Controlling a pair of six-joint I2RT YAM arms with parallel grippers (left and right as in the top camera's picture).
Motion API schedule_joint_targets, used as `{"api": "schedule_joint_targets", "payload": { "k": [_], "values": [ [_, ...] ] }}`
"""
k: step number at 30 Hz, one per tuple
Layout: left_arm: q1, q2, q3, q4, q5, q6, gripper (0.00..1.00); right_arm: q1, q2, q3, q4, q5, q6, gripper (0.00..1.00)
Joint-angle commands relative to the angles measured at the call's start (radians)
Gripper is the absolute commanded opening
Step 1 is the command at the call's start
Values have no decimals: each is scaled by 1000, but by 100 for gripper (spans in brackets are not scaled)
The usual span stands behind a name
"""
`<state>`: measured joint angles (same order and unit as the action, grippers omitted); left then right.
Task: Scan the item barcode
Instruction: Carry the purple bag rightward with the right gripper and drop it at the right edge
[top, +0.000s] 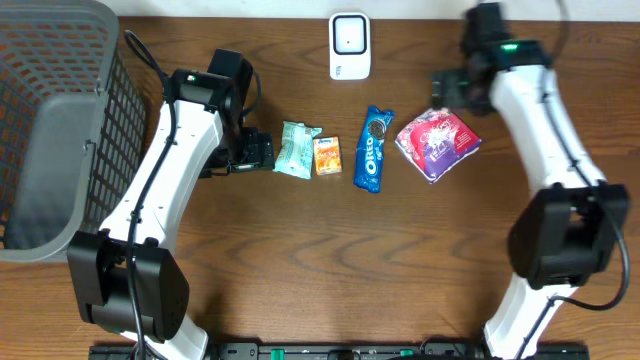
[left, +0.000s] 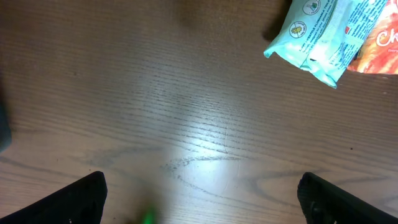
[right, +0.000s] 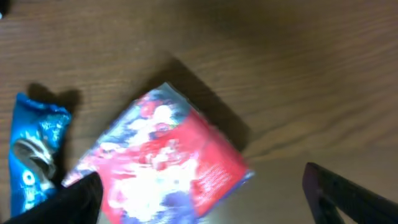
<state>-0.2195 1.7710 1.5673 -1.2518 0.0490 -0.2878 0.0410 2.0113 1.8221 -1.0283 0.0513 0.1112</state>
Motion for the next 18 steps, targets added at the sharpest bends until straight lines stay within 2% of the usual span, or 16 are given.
{"api": "schedule_joint_targets", "payload": {
  "k": [1, 6, 9, 10, 12, 13, 15, 16, 18],
  "values": [
    [0, -6, 7, -4, -9, 3, 98, -101, 55, -5, -1, -338, -267, 96],
    [0, -6, 7, -4, -9, 3, 98, -180, 205, -6, 8, -584, -341, 97],
    [0, -6, 7, -4, -9, 3, 98, -188, 303, -6, 18, -619, -340, 89],
    [0, -6, 7, -4, -9, 3, 98, -186, 328, -6, 14, -619, -338, 81],
    [0, -6, 7, -4, -9, 3, 98, -184, 369, -6, 8, -619, -316, 58],
    [0, -6, 7, -4, -9, 3, 98, -183, 381, -6, 5, -619, -305, 37],
    [0, -6, 7, -4, -9, 3, 98, -184, 386, -6, -2, -619, -303, 13],
    [0, -6, 7, -4, -9, 3, 98, -183, 383, -5, -1, -620, -285, 6],
    [0, -6, 7, -4, -9, 3, 98, -183, 359, -1, -1, -642, -244, 1]
  ]
}}
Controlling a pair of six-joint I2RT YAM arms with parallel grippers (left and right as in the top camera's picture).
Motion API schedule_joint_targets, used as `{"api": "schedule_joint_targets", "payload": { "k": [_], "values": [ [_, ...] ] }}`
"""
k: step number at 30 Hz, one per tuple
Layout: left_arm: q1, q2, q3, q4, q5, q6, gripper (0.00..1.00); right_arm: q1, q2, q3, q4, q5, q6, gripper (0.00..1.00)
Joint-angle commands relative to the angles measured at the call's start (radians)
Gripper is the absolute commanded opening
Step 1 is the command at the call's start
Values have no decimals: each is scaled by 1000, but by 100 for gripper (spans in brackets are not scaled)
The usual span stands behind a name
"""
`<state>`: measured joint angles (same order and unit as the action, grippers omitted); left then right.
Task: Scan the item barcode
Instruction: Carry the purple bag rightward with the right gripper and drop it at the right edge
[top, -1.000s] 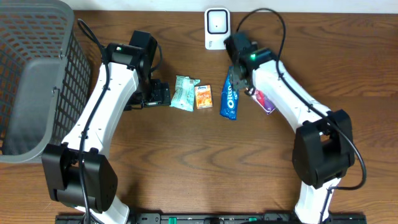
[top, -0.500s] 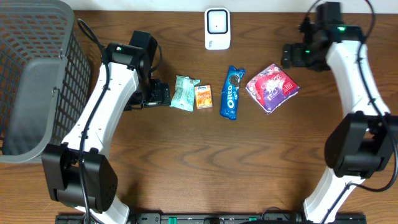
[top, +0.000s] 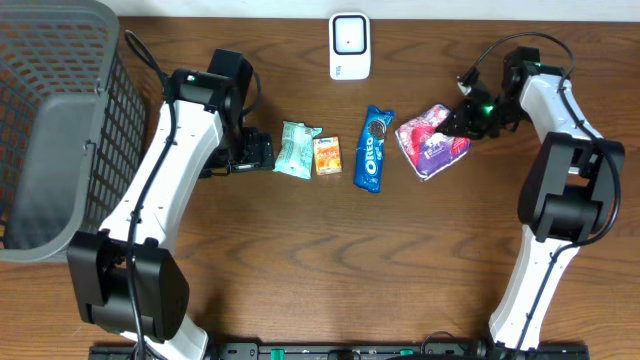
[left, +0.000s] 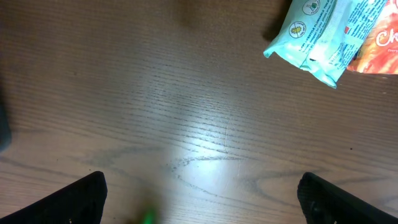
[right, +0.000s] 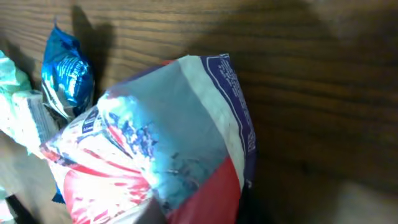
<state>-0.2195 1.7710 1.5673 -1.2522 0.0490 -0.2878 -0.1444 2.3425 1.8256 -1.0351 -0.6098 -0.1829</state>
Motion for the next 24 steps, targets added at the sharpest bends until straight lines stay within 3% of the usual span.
{"api": "schedule_joint_targets", "payload": {
  "k": [1, 6, 9, 13, 16, 19, 24],
  "values": [
    [0, -6, 7, -3, -9, 3, 98, 2, 10, 0, 7, 2, 60, 1],
    [0, -6, 7, -3, -9, 3, 98, 2, -124, 12, 134, -112, 287, 1],
    [0, -6, 7, -3, -9, 3, 98, 18, -208, 12, 283, -144, 504, 1],
    [0, -6, 7, -3, -9, 3, 98, 96, -220, 12, 509, -117, 685, 1],
    [0, -6, 7, -4, -9, 3, 98, 171, -207, 12, 623, 4, 792, 1],
    [0, -6, 7, -3, -9, 3, 98, 306, -177, 12, 784, 292, 895, 1],
    [0, -6, 7, -3, -9, 3, 98, 431, -118, 12, 978, 587, 901, 1]
  ]
}}
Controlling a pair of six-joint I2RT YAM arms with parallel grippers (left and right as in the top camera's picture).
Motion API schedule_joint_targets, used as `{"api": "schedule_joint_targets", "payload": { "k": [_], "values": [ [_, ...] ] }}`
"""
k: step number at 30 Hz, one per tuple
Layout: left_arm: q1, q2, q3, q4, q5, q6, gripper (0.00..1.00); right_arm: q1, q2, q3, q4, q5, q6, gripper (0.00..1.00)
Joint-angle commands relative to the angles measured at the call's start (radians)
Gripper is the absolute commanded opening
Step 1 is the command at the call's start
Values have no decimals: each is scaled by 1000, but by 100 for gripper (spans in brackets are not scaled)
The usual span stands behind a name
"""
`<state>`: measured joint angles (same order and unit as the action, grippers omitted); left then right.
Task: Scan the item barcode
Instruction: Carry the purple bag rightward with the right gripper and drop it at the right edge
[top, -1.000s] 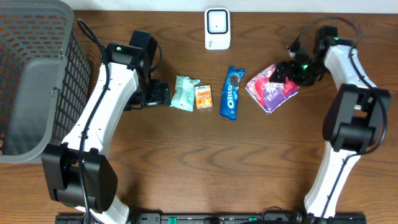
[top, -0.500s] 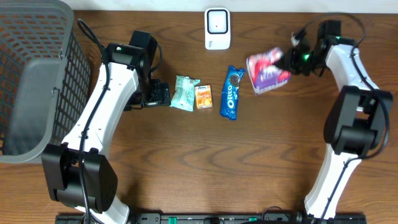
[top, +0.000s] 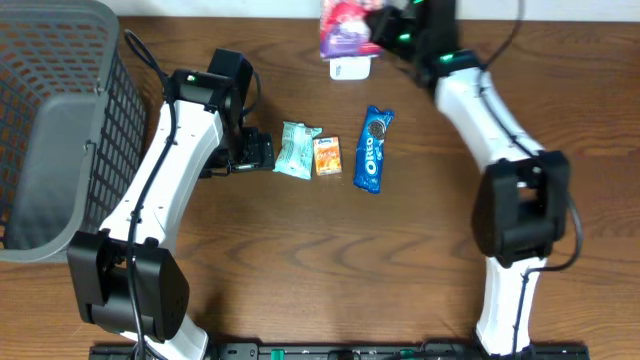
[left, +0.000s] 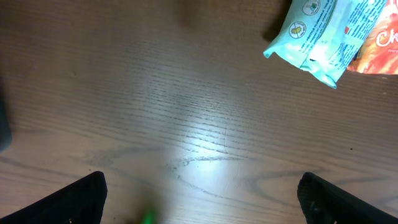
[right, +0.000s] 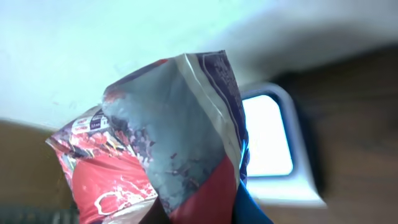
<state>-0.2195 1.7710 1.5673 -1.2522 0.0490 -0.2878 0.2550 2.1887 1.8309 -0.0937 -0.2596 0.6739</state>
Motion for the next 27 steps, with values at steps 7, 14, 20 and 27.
{"api": "schedule_joint_targets", "payload": {
  "k": [7, 14, 20, 27],
  "values": [
    [0, -6, 7, -4, -9, 3, 98, 41, 117, 6, 143, 298, 8, 1],
    [0, -6, 7, -3, -9, 3, 98, -9, 48, 7, 168, 242, -268, 4],
    [0, -6, 7, -4, -9, 3, 98, -150, -95, 7, 35, 163, -268, 1],
    [0, -6, 7, -3, -9, 3, 98, -398, -185, 7, -322, 164, -380, 1]
  ]
}}
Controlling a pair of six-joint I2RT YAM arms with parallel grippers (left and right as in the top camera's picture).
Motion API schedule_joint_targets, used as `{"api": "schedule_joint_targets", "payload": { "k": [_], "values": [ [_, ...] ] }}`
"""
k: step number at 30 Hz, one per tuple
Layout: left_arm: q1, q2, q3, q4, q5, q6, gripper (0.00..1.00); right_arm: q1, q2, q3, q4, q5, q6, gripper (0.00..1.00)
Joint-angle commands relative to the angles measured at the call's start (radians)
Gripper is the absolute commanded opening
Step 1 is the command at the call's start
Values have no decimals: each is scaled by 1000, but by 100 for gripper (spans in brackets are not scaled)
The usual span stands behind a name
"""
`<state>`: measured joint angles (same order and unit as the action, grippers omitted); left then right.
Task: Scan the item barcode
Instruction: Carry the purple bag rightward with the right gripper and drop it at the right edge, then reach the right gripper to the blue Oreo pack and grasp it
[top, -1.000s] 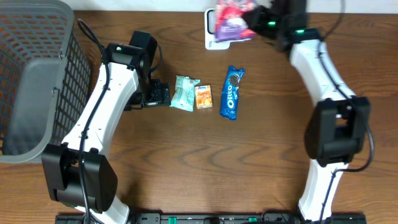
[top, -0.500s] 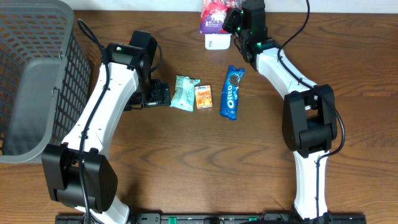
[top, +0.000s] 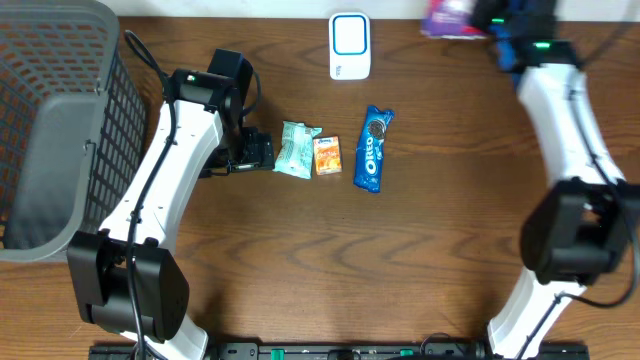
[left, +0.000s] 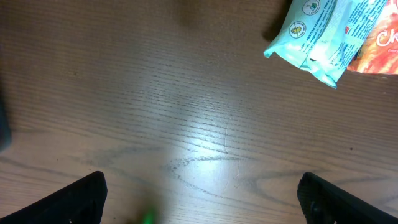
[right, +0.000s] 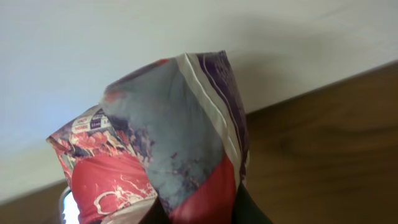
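Observation:
The red and purple snack packet (top: 447, 18) hangs at the table's back right edge, well to the right of the white scanner (top: 350, 45). My right gripper (top: 487, 20) is shut on it. In the right wrist view the packet (right: 168, 137) fills the frame, pinched at its lower end between the dark fingers (right: 249, 210). My left gripper (top: 256, 152) stands open low over bare wood, just left of the mint packet (top: 297, 148). Its fingertips (left: 81, 198) have nothing between them, and the mint packet (left: 314, 37) lies ahead to the right.
An orange packet (top: 327, 156) and a blue Oreo packet (top: 373, 148) lie in a row right of the mint one. A grey mesh basket (top: 55, 120) stands at the left edge. A pale wall (right: 186, 37) runs behind the table.
My right gripper, still shut on the red packet, has moved from over the scanner at the back middle to the back right corner. The scanner is uncovered. The left arm has not moved.
The red packet lay on the table right of the Oreo packet, with my right gripper open above it. Then the gripper was down on the packet. Then it held the packet over the scanner, and now holds it off to the right.

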<state>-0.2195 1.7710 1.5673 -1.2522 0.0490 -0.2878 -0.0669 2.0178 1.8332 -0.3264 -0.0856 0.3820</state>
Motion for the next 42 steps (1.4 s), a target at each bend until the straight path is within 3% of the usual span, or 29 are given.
{"api": "schedule_joint_targets", "payload": {
  "k": [1, 6, 8, 14, 15, 18, 19, 28, 36, 42],
  "values": [
    [0, -6, 7, -3, -10, 3, 98, -113, -14, 4, -143, -10, -122, 1],
    [0, -6, 7, -3, -10, 3, 98, -263, 4, 3, -340, 132, -332, 1],
    [0, -6, 7, -3, -9, 3, 98, -318, 16, 3, -379, 221, -372, 1],
    [0, -6, 7, -3, -9, 3, 98, -453, 73, 2, -407, 249, -417, 1],
    [0, -6, 7, -3, -9, 3, 98, -477, 93, 2, -407, 249, -416, 21],
    [0, -6, 7, -3, -9, 3, 98, -509, 132, 2, -425, 236, -404, 94],
    [0, -6, 7, -3, -9, 3, 98, -515, 145, 2, -435, 223, -397, 99],
    [0, -6, 7, -3, -9, 3, 98, -482, 111, 4, -481, -119, -382, 99],
    [0, -6, 7, -3, -9, 3, 98, -366, 19, 4, -544, -724, -376, 98],
    [0, -6, 7, -3, -9, 3, 98, -156, 32, -24, -778, -679, -500, 99]
  ]
}}
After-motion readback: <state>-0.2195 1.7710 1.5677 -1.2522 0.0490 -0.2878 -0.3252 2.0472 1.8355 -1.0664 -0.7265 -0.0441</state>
